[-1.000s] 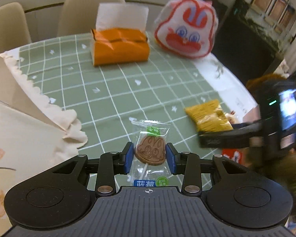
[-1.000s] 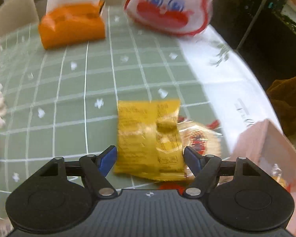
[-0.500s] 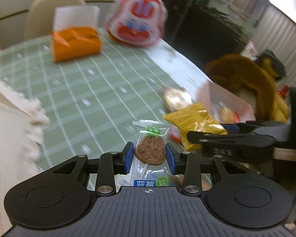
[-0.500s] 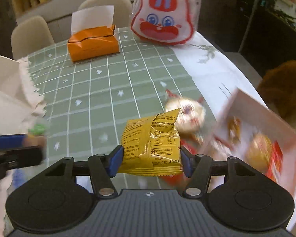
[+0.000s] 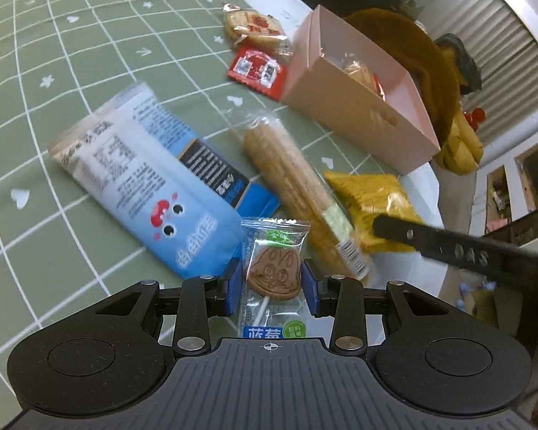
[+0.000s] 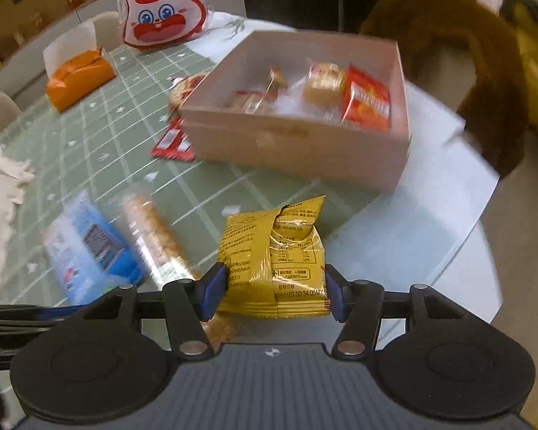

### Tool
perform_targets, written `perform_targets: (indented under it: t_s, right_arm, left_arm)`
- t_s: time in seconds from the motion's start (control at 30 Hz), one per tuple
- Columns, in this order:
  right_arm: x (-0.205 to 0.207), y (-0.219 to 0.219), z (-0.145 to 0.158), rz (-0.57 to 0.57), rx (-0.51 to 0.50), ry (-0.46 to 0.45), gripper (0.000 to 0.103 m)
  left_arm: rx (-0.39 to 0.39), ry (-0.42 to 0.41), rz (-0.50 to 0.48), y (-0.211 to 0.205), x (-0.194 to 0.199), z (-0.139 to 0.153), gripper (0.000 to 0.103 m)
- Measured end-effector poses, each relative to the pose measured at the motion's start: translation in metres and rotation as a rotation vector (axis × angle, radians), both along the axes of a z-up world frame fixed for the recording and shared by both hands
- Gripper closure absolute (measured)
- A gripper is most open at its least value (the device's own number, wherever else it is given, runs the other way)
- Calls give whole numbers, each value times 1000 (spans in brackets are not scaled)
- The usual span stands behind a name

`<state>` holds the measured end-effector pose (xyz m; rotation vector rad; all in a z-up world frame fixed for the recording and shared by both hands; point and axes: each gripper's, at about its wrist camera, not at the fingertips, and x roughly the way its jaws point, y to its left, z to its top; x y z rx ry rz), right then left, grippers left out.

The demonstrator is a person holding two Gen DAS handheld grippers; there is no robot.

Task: Organize snacks

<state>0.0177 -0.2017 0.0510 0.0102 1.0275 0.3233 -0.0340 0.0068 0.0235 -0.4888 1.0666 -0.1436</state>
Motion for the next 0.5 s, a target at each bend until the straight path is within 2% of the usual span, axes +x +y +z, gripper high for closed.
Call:
perform_targets:
  t_s: [0.13, 0.2, 0.33, 0.5]
  right_arm:
    - [-17, 14, -2, 66, 15, 9, 45]
    - [-24, 23, -4, 88, -12, 5, 39]
    - [-30, 32, -12, 79, -90, 5, 33]
    - [-32, 31, -25, 55, -120, 21, 32]
  left_arm:
    - [7, -11, 17, 1, -8, 6, 62]
    - [14, -22, 25, 4, -11, 12, 62]
    - [-7, -37, 24, 3, -14, 21, 62]
    - [-6, -65, -21, -11, -11, 30, 62]
